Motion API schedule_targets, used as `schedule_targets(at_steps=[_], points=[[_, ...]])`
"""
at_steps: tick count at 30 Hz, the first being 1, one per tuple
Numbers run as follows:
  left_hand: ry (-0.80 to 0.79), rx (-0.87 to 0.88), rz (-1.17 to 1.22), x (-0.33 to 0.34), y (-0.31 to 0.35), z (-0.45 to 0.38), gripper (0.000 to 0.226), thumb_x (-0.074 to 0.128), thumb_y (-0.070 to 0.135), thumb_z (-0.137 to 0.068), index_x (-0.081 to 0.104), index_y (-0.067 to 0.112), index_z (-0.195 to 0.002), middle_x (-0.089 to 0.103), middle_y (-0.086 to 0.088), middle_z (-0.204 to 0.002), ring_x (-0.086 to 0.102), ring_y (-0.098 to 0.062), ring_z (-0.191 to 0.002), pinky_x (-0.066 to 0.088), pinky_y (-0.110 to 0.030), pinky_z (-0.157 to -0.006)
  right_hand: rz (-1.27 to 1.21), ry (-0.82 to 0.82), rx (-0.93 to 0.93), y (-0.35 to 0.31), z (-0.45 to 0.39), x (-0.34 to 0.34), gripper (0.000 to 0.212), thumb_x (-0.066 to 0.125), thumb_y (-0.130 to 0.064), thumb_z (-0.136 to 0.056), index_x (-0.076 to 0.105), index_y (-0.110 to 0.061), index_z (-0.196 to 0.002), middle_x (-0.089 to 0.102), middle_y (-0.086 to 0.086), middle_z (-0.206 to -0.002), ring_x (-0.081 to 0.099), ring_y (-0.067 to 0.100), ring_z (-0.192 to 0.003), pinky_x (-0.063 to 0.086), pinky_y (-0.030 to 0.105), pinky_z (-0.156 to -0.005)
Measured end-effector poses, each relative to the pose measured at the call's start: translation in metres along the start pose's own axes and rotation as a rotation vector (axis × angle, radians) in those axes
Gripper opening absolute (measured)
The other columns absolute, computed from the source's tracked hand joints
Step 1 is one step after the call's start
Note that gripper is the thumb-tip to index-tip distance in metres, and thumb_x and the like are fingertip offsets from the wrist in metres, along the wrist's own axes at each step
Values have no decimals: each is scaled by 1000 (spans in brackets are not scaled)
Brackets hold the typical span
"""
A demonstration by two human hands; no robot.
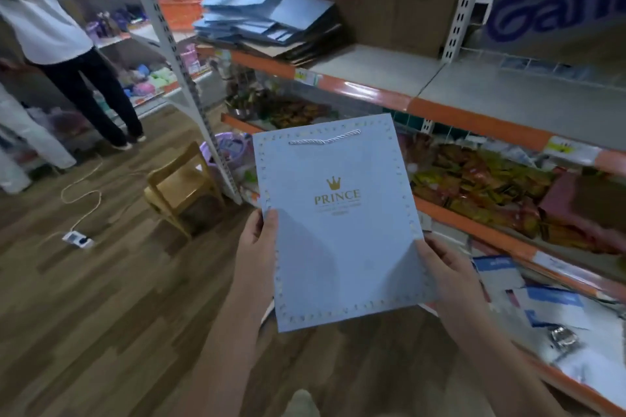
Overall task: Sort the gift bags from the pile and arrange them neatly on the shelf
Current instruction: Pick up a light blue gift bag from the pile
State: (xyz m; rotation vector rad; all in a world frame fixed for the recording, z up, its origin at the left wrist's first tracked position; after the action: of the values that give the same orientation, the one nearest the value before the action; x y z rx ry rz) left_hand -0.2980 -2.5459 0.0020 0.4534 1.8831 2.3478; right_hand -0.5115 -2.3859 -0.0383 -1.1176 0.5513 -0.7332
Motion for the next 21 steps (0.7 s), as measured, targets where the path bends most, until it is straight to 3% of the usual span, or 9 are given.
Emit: schedule_targets(at_steps=[3, 7, 10, 13, 16, 19, 21], points=[[-68, 28, -58, 23, 19, -66, 21, 46, 27, -98, 57, 19, -113, 68, -4, -98, 68, -11, -71, 55, -25, -56, -19, 97, -25, -23, -30, 11, 19, 47, -29, -96, 62, -23, -105, 60, -12, -97, 54, 11, -87, 44, 27, -66], [-172, 52, -146, 73, 30, -145, 28, 47, 29, -97, 53, 20, -123, 66, -3, -107, 65, -21, -88, 50, -28, -62, -39, 186, -95, -55, -70, 7, 19, 46, -23, -96, 61, -29, -86, 64, -11, -91, 57, 9, -81, 45, 25, -63], [-241, 96, -248, 123, 34, -203, 22, 49, 24, -97, 55, 20, -117, 65, 5, -103, 63, -16, -91, 52, -28, -69, -52, 232, -116, -75, -109, -5, 16, 49, -20, -95, 64, -24, -91, 70, -3, -89, 66, 19, -81, 55, 28, -62], [-314, 136, -305, 181, 34, -256, 26, 51, 26, -96, 60, 18, -119, 67, -1, -111, 63, -23, -100, 53, -47, -88, -84, 272, -116, -93, -158, -24, 15, 51, -18, -93, 66, -21, -94, 74, -3, -82, 70, 22, -76, 56, 37, -63], [-363, 146, -289, 239, 34, -304, 21, 52, 26, -95, 63, 18, -112, 69, -3, -109, 64, -25, -99, 52, -49, -90, -19, 306, -128, -119, -210, -44, 14, 53, -18, -93, 67, -21, -92, 74, -4, -80, 70, 16, -73, 56, 35, -64], [-437, 122, -309, 300, 34, -348, 22, 53, 24, -94, 64, 18, -112, 70, -3, -108, 65, -26, -100, 51, -48, -91, 32, 354, -171, -147, -255, -67, 11, 54, -14, -92, 66, -16, -94, 71, -4, -90, 68, 2, -65, 56, 24, -60], [-487, 115, -312, 339, 32, -375, 24, 52, 20, -93, 64, 14, -113, 70, -4, -104, 65, -24, -95, 53, -43, -87, 49, 374, -157, -159, -285, -81, 9, 55, -15, -92, 62, -19, -90, 68, -3, -93, 67, 2, -67, 54, 24, -64]])
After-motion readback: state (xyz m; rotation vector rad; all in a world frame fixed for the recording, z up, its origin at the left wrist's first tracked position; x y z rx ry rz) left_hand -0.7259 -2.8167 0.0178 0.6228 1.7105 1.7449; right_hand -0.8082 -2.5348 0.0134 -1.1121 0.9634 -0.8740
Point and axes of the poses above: each hand's wrist, its own z-axis away from the middle knuckle, its own x-axis out of the palm, y = z × x, the point moved 8 cm from there along -z, towards the middle knuckle
